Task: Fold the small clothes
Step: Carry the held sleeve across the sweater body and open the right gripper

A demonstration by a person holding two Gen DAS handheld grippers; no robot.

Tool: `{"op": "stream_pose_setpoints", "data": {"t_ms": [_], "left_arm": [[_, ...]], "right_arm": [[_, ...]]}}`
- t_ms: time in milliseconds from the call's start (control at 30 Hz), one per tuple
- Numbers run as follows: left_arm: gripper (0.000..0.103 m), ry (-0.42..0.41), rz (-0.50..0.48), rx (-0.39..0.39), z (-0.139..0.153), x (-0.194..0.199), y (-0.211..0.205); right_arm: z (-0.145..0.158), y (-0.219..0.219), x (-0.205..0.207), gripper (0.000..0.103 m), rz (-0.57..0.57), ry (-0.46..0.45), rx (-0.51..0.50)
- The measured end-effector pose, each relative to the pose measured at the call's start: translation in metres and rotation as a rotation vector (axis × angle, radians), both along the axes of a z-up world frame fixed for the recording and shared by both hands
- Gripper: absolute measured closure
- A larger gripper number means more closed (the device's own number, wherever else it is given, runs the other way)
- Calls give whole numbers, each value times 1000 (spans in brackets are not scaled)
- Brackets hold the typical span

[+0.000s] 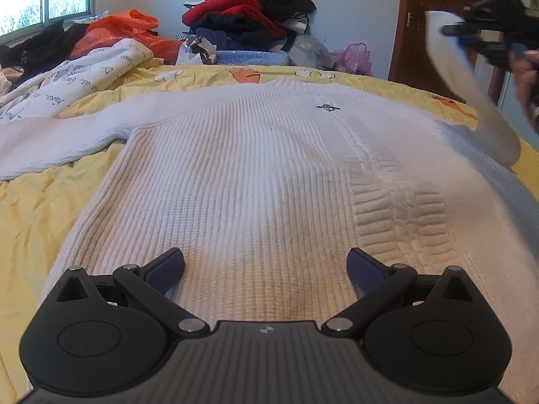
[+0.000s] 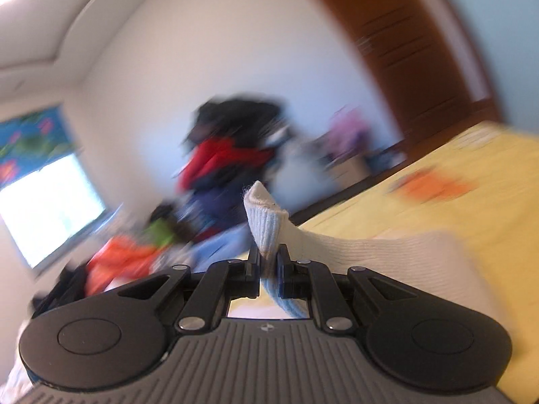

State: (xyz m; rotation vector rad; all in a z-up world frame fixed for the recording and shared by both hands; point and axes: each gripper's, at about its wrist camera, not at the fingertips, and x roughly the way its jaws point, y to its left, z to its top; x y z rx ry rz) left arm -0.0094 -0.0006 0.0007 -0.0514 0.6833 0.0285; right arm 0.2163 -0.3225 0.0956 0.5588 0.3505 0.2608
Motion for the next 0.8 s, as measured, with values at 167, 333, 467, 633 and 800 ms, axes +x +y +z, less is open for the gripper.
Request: {"op": "stream_pose_setpoints", "data": {"t_ms": [167,333,467,633,800], "left_arm": [[0,-22,-6,-62,1,-4,10],[0,-40,-8,-117,1,-6,18],[0,-46,-6,-138,2,-6,20],[0,-54,-3,-161,2,-7,24],[0,-42,-9,-162,6,-7,25]], "right_arm": [[-39,133,31,90,213,140,-98],[-76,200,15,90,269,241,-182],[-89,195,-15,78,249,239,-153],[-86,166,-37,54,248,171,-106],[-82,112,-96,41,130,112,-302]]}}
